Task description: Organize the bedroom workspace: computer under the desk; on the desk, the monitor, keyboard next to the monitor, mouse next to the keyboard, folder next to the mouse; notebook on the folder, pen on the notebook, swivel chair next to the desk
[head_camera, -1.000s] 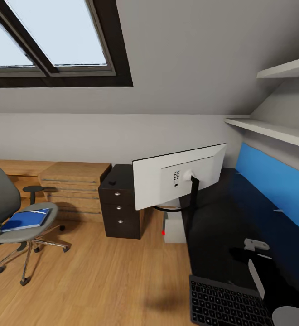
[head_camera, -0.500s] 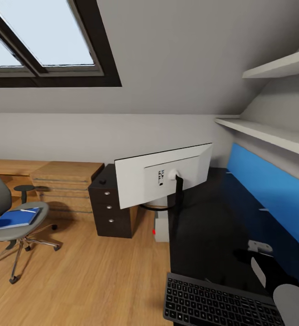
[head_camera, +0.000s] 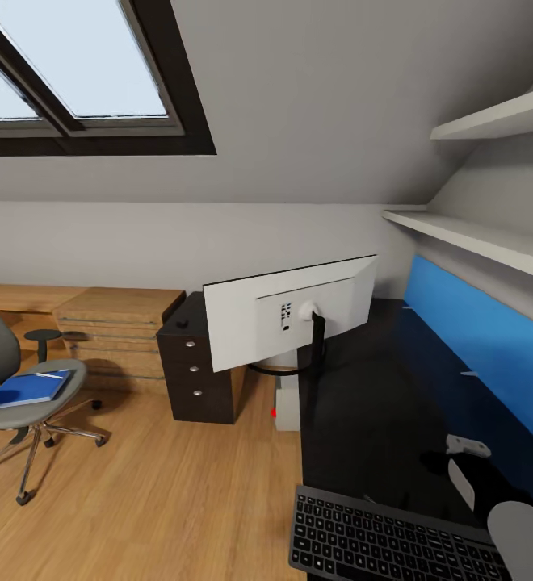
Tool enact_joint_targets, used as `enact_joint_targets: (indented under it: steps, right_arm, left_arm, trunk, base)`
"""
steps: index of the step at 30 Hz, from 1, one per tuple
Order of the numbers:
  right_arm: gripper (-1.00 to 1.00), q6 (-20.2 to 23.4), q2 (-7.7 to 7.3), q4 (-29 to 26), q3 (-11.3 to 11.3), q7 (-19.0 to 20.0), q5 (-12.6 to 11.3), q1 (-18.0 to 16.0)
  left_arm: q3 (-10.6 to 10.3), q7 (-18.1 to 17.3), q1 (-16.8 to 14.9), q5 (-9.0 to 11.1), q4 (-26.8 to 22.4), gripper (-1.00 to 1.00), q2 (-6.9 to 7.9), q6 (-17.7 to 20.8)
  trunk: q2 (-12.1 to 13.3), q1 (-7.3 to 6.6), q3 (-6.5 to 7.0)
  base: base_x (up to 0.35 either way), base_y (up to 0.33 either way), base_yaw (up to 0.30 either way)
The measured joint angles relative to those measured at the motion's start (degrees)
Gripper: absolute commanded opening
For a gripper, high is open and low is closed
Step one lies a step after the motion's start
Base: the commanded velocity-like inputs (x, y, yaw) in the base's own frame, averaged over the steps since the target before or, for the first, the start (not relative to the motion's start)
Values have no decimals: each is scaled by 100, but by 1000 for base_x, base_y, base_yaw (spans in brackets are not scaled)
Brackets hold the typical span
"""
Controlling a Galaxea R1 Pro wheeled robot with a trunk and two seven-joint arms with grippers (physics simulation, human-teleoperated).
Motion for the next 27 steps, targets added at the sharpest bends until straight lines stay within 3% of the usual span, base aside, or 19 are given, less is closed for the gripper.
enact_joint_targets:
  steps: [6,15,27]
  right_arm:
    - [100,36,-8,158,1,-28,-1,-81]
    - [100,412,-2,178,10,-27,-4,-101]
    - [100,456,9,180,11,-29,2,-103]
  left_arm:
    - [5,-12,1,14,-302,100,2,-8]
    - [7,-2,1,12,-440,100,-8,-10]
    - [7,2,1,2,-442,100,-10,-10]
  trunk:
    - [0,0,0]
    - [-360,197,-162]
    - [-842,461,-378]
  base:
    - [0,0,0]
    - [0,0,0]
    - [0,0,0]
